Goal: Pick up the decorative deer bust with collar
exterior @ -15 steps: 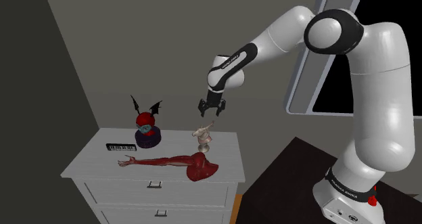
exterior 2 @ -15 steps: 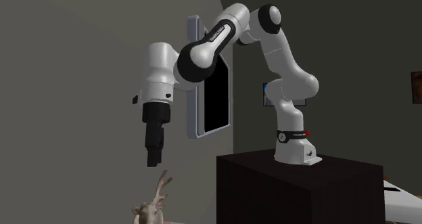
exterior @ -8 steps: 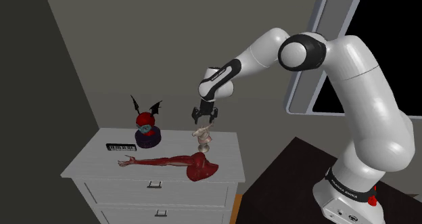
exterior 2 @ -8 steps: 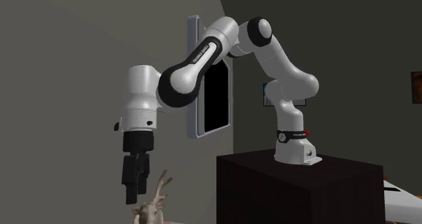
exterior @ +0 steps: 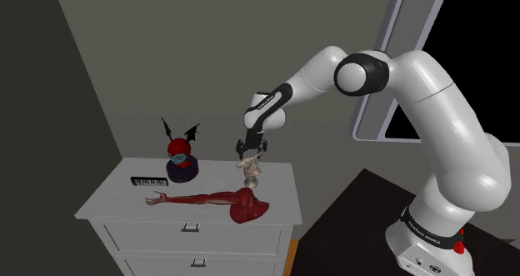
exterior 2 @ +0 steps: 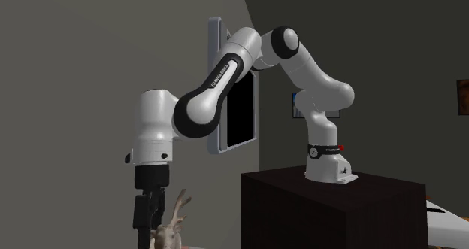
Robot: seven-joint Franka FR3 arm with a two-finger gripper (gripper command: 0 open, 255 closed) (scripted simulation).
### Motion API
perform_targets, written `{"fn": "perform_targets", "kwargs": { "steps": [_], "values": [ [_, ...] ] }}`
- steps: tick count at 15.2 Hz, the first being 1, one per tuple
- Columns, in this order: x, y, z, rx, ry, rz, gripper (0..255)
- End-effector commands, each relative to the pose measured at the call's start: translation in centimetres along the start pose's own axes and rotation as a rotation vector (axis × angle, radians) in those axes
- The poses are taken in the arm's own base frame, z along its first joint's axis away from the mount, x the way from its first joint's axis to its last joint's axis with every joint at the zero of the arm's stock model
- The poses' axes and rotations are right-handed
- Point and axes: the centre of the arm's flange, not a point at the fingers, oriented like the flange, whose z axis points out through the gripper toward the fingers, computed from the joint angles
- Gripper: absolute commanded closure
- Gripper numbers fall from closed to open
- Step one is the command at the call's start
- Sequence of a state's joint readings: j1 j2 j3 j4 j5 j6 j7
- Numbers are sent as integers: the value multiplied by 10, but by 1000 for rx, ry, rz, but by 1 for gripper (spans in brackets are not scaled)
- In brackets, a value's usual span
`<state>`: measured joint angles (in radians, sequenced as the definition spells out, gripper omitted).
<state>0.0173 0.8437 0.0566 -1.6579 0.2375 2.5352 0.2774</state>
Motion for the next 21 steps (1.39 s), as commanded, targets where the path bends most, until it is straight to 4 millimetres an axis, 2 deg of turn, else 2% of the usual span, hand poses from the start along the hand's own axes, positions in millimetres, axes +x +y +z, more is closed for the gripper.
{"fn": "perform_targets", "kwargs": {
  "steps": [1,2,11,21],
  "values": [
    [1,0,4,0,0,0,0],
    [1,0,4,0,0,0,255],
    [1,0,4,0,0,0,255],
    [-1,-9,-48,0,0,0,255]
  ]
}}
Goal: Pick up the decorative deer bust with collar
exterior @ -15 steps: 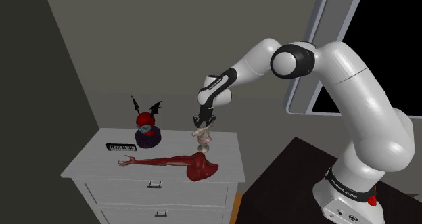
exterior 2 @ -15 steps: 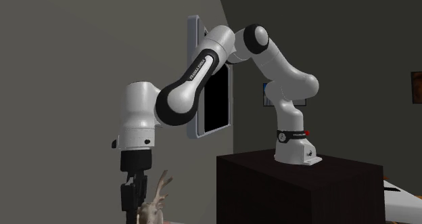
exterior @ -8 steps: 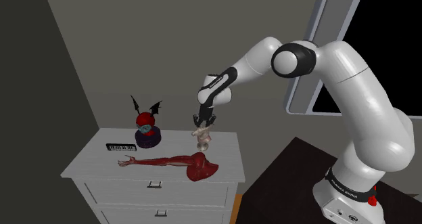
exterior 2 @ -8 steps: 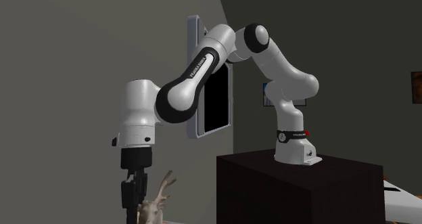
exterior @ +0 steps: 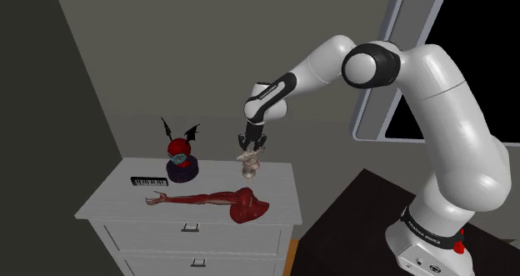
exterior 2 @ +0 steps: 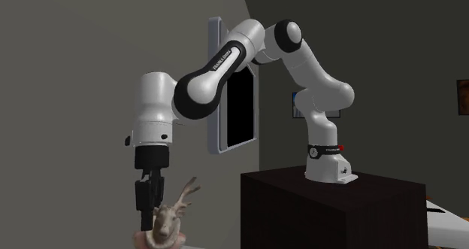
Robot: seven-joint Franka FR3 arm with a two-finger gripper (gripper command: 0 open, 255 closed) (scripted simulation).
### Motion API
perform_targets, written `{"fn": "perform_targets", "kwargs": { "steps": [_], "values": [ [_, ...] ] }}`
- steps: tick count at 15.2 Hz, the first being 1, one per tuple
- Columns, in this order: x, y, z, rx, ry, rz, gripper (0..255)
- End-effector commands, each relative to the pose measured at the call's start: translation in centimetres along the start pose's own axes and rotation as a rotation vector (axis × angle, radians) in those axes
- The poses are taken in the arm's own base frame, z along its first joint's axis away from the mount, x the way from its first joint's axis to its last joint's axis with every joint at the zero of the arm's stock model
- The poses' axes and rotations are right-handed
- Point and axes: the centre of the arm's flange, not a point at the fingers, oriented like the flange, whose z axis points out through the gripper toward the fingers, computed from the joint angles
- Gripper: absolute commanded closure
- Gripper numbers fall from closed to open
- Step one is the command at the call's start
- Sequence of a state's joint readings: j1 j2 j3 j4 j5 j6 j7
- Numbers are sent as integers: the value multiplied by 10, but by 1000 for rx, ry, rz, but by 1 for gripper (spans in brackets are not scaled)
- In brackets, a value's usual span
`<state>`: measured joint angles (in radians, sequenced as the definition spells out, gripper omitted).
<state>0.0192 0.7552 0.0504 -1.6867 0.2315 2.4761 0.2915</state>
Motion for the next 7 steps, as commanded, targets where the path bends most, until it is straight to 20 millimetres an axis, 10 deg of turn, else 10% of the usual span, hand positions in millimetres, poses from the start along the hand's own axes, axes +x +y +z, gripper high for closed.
{"fn": "perform_targets", "kwargs": {
  "steps": [1,7],
  "values": [
    [-1,-3,-10,0,0,0,255],
    [-2,-7,-32,0,0,0,255]
  ]
}}
